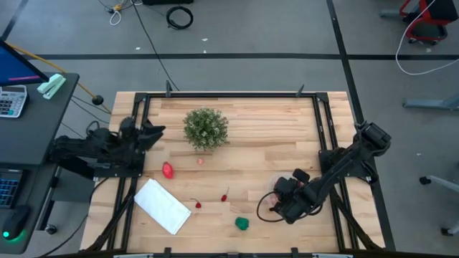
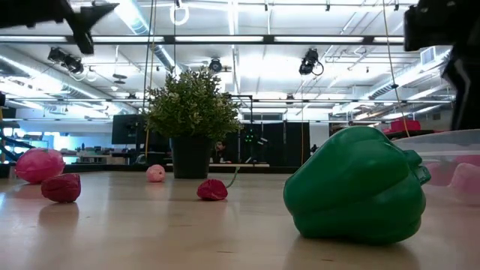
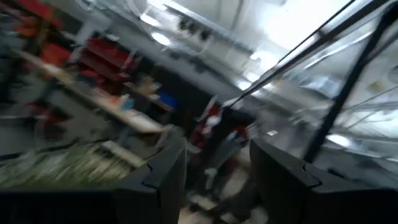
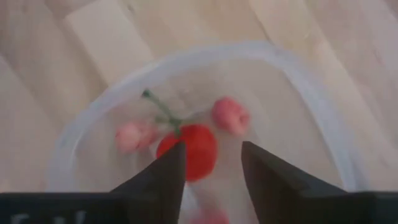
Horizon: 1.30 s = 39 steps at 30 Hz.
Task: Pick and placing Produce into tupperware
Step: Put the right apricot into the transparent container, then put the dragonfruit into the transparent container
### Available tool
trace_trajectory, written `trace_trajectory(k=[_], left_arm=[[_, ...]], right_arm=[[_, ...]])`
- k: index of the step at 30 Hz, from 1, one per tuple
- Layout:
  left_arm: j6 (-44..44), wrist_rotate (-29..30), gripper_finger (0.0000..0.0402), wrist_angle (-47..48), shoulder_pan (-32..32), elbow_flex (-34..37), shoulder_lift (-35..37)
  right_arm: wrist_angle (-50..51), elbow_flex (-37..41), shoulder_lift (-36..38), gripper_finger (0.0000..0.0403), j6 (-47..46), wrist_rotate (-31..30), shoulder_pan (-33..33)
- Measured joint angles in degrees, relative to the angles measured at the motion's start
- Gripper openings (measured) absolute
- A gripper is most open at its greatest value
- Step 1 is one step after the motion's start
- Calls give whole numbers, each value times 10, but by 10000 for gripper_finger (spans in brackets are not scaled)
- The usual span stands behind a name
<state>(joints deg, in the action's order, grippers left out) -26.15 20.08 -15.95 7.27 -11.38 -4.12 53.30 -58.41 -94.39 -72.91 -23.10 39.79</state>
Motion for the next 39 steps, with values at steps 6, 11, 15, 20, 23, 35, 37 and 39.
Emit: trace_trajectory(k=[6, 11, 15, 20, 23, 35, 37, 39], left_arm=[[-17, -18, 172, 261, 0, -135, -17], [-65, 3, 162, 451, 0, -204, -92], [-129, -18, 153, 504, 0, -225, -168], [-299, -71, 149, 565, 0, -236, -254], [-363, -115, 153, 592, 0, -236, -298], [-84, -224, 133, 656, 1, -236, -417], [6, -225, 126, 656, 1, -236, -434], [87, -225, 120, 656, 1, -236, -451]], right_arm=[[0, 0, 0, 203, 58, -29, -21], [-1, 0, 0, 208, 74, -72, -37], [-2, 0, 0, 205, 73, -81, -54], [-4, 0, 0, 201, 77, -81, -70], [-4, 0, 0, 199, 110, -81, -77], [-4, 0, 0, 199, 165, -82, -101], [-4, 0, 0, 199, 166, -82, -101], [-4, 0, 0, 199, 166, -82, -101]])
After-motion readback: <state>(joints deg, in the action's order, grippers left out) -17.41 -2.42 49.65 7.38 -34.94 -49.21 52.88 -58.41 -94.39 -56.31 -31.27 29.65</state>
